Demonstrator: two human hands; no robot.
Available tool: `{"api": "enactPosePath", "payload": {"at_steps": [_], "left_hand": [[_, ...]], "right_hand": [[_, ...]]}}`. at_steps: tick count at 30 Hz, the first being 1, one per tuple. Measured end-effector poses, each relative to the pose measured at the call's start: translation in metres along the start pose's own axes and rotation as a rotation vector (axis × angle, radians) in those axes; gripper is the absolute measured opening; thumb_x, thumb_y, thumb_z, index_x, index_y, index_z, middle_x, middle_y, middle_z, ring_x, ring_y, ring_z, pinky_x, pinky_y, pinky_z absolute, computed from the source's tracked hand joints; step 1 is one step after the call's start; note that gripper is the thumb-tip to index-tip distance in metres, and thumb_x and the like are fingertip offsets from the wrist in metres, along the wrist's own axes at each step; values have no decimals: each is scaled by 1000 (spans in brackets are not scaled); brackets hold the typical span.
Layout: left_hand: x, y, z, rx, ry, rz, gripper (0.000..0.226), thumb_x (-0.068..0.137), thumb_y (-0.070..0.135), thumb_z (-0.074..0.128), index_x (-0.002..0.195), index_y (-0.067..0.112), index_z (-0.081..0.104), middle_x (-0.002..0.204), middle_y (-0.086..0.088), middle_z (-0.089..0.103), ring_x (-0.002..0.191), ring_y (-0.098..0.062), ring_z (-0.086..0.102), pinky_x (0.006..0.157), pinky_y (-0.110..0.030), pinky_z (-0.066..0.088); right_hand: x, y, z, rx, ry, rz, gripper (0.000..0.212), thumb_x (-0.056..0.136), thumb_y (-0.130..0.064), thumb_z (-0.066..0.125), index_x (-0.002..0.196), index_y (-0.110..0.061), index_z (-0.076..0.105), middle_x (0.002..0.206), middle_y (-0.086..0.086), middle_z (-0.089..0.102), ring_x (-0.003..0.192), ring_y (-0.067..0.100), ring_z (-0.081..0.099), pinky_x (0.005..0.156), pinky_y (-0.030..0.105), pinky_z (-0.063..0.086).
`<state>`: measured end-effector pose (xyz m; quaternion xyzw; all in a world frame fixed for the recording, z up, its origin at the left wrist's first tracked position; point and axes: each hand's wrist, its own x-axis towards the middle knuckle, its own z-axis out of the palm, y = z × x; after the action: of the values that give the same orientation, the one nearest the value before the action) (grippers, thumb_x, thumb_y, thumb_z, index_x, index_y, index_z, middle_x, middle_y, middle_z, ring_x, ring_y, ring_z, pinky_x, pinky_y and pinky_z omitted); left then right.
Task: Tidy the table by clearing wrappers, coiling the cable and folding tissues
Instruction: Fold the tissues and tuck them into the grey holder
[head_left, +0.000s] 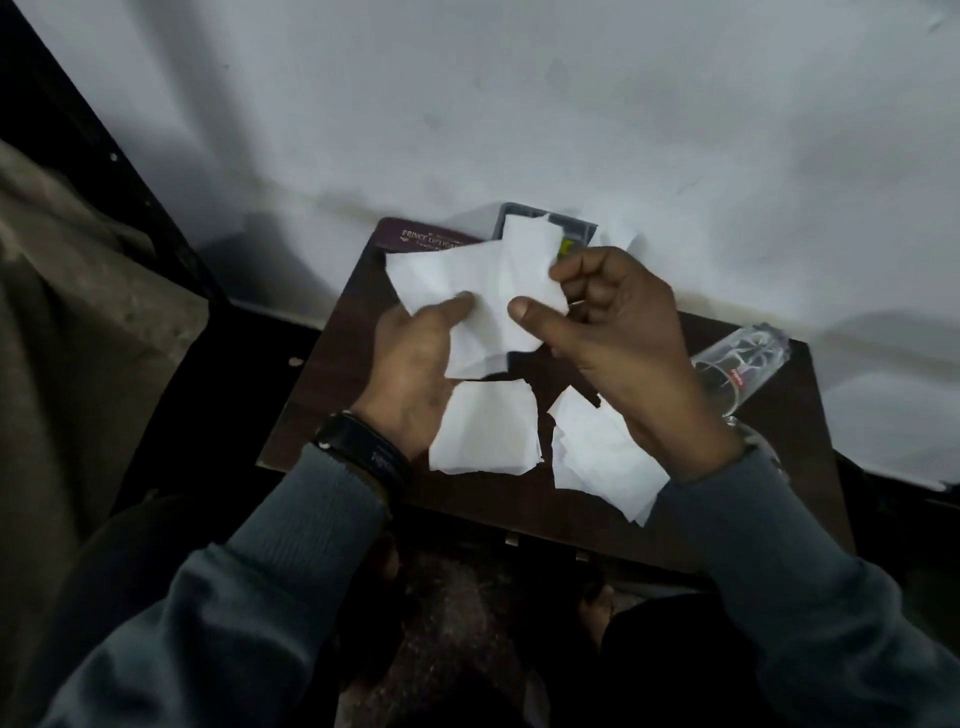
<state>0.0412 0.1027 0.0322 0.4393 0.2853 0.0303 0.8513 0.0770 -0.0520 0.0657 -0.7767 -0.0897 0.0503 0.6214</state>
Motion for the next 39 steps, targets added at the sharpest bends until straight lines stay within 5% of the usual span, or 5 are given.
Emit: {"api": "enactPosePath", "payload": {"at_steps": [6, 14, 23, 31, 39], "left_hand": [[-2, -14, 10, -24, -88, -91, 30, 97, 11, 64, 126, 2, 68, 115, -18, 76, 98, -33, 76, 80, -44, 63], [-4, -15, 15, -58, -118, -141, 36, 101, 18, 57, 134, 3, 64, 128, -18, 71, 112, -32, 72, 82, -38, 62], [-2, -17, 13, -88, -122, -174, 26, 103, 19, 50, 116, 5, 67, 117, -18, 73, 90, -29, 76, 64, -35, 64], [-4, -17, 16, -111, -175, -186, 53, 99, 34, 51, 144, 5, 55, 136, -21, 65, 114, -38, 66, 97, -48, 56], [-8, -18, 18, -368, -287, -183, 79, 99, 70, 32, 124, 6, 72, 126, -22, 71, 115, -40, 69, 98, -54, 55]], "right_hand": [[-4, 14, 4, -159, 36, -20, 21, 80, -17, 86, 87, -26, 68, 82, -14, 63, 66, -3, 54, 64, 12, 46], [-10, 12, 1, -102, -63, -14, 28, 89, -26, 79, 115, -33, 75, 111, -18, 73, 108, -6, 64, 91, 18, 52], [-13, 7, -7, 20, -101, -25, 61, 86, -12, 82, 140, -27, 59, 114, -6, 74, 88, 10, 72, 79, 29, 62], [-11, 18, -4, -26, -28, -27, 46, 88, -6, 77, 129, -24, 65, 105, -6, 74, 82, 12, 72, 77, 25, 60], [-5, 20, -10, 301, 105, 206, 32, 90, 3, 71, 116, -16, 71, 94, 1, 77, 94, 18, 76, 72, 31, 63]]}}
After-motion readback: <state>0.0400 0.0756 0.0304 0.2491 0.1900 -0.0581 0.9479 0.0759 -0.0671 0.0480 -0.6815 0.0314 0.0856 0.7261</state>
